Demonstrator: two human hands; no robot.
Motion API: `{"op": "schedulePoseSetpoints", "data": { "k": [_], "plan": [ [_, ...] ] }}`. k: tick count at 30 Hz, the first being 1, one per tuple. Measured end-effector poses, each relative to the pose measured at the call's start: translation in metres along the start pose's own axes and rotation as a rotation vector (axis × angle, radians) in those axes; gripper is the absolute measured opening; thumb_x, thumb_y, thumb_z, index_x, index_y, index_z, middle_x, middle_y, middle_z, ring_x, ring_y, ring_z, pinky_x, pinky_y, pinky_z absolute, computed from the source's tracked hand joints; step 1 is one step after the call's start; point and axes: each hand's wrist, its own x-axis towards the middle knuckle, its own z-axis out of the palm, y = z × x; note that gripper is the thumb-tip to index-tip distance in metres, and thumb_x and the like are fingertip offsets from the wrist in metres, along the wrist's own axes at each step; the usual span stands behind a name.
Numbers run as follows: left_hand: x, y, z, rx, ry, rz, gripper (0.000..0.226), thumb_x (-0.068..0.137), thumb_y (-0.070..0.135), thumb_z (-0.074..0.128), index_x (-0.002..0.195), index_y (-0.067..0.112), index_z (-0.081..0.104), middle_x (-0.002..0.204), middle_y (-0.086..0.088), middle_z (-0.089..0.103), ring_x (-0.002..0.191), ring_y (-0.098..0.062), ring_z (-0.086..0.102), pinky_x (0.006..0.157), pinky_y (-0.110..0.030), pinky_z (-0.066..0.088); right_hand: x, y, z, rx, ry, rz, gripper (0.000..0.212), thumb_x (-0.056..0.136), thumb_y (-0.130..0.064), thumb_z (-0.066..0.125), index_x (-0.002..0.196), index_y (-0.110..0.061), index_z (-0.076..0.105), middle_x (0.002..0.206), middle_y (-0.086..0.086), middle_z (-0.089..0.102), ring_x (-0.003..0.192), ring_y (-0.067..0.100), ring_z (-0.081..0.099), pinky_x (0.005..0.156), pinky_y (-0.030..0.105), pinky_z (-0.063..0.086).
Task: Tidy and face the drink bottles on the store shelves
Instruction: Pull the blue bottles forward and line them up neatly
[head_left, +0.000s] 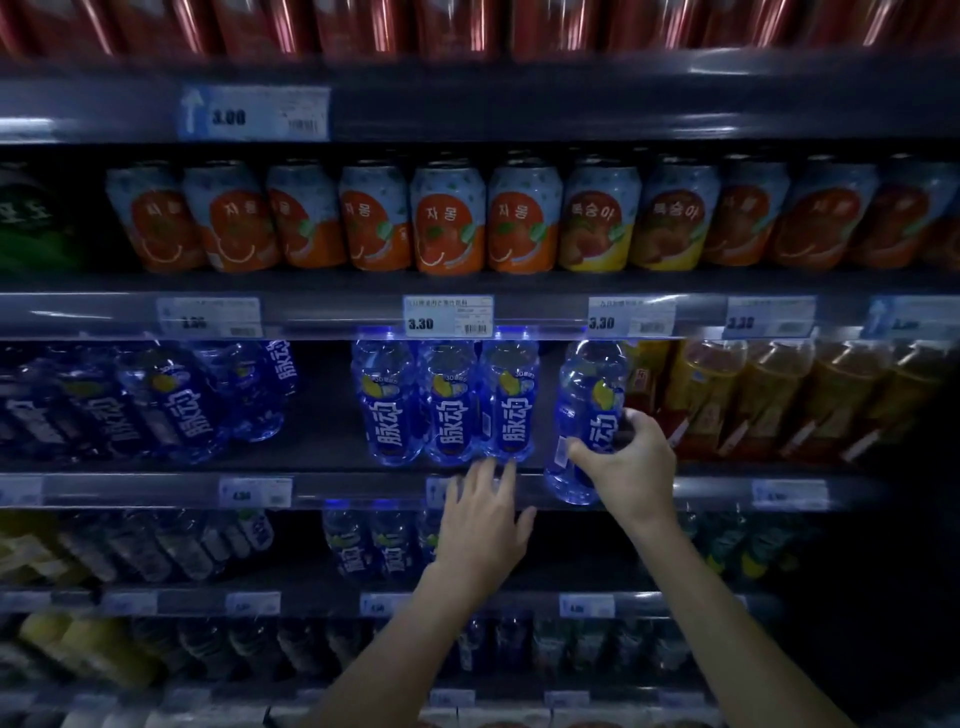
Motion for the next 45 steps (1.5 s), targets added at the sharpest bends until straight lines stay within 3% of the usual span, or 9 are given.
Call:
{"op": "schedulePoseSetpoints", "data": {
  "k": [5, 9, 16, 22, 29, 38, 42, 45],
  "plan": [
    [0.002, -0.004, 0.000, 0.024, -0.005, -0.001, 0.062, 0.096, 0.049, 0.040, 0.147, 0.016, 0.025, 0.149, -0.006, 0.031, 0.139, -0.024, 0.025, 0.114, -0.044, 0.021, 0.023, -0.009, 0.001, 0.006, -0.075, 0.029, 0.068, 0.064, -0.034, 0.085, 0.120, -0.008, 0.056, 0.106, 0.007, 0.066, 0.087, 0.018, 0.067, 0.076, 0.037, 0.058],
    [0.003, -0.007, -0.002, 0.026, 0.017, 0.014, 0.060, 0.096, 0.047, 0.042, 0.146, 0.017, 0.027, 0.148, -0.004, 0.034, 0.137, -0.023, 0.029, 0.114, -0.043, 0.021, 0.034, -0.011, 0.007, 0.020, -0.080, -0.002, 0.071, 0.064, -0.033, 0.085, 0.123, -0.010, 0.053, 0.113, 0.006, 0.062, 0.099, 0.022, 0.063, 0.085, 0.041, 0.055],
    [0.007, -0.006, -0.005, 0.010, 0.036, 0.005, 0.055, 0.095, 0.043, 0.045, 0.139, 0.011, 0.039, 0.141, -0.009, 0.041, 0.133, -0.027, 0.036, 0.112, -0.042, 0.025, 0.036, 0.002, 0.025, 0.068, -0.025, -0.052, 0.063, 0.062, -0.033, 0.087, 0.112, -0.022, 0.050, 0.112, 0.002, 0.057, 0.100, 0.019, 0.060, 0.086, 0.043, 0.054],
    [0.006, -0.010, -0.003, 0.007, 0.057, -0.014, 0.056, 0.096, 0.043, 0.044, 0.140, 0.011, 0.036, 0.143, -0.007, 0.039, 0.134, -0.025, 0.032, 0.113, -0.039, 0.024, 0.039, 0.010, 0.032, 0.074, 0.022, -0.086, 0.063, 0.065, -0.035, 0.085, 0.115, -0.023, 0.048, 0.111, -0.002, 0.054, 0.099, 0.016, 0.058, 0.087, 0.037, 0.053],
    [0.004, -0.014, -0.005, 0.038, 0.033, -0.020, 0.056, 0.095, 0.045, 0.042, 0.140, 0.011, 0.037, 0.144, -0.006, 0.036, 0.135, -0.023, 0.031, 0.112, -0.040, 0.025, 0.035, 0.013, 0.038, 0.058, 0.053, -0.083, 0.070, 0.067, -0.026, 0.086, 0.124, -0.010, 0.049, 0.118, -0.001, 0.051, 0.104, 0.013, 0.053, 0.093, 0.030, 0.047],
    [0.006, -0.016, -0.006, 0.044, 0.004, -0.013, 0.055, 0.095, 0.045, 0.042, 0.139, 0.012, 0.038, 0.142, -0.005, 0.036, 0.133, -0.023, 0.033, 0.112, -0.042, 0.025, 0.032, 0.017, 0.038, 0.019, 0.033, -0.090, 0.072, 0.066, -0.033, 0.085, 0.124, -0.013, 0.049, 0.115, -0.007, 0.047, 0.102, 0.011, 0.052, 0.086, 0.023, 0.044],
    [0.005, -0.016, -0.007, 0.023, -0.003, -0.021, 0.056, 0.096, 0.045, 0.041, 0.140, 0.012, 0.036, 0.144, -0.005, 0.034, 0.135, -0.023, 0.030, 0.112, -0.042, 0.024, 0.031, 0.017, 0.038, 0.019, 0.020, -0.086, 0.071, 0.067, -0.038, 0.083, 0.124, -0.016, 0.047, 0.115, -0.009, 0.045, 0.102, 0.007, 0.049, 0.077, 0.007, 0.036],
    [0.005, -0.015, -0.008, 0.014, -0.018, -0.029, 0.056, 0.096, 0.045, 0.041, 0.141, 0.012, 0.035, 0.145, -0.005, 0.033, 0.135, -0.023, 0.029, 0.112, -0.044, 0.025, 0.028, 0.019, 0.036, 0.016, 0.007, -0.084, 0.074, 0.068, -0.042, 0.082, 0.127, -0.016, 0.046, 0.118, -0.010, 0.044, 0.105, 0.005, 0.047, 0.083, 0.014, 0.037]
  ]
}}
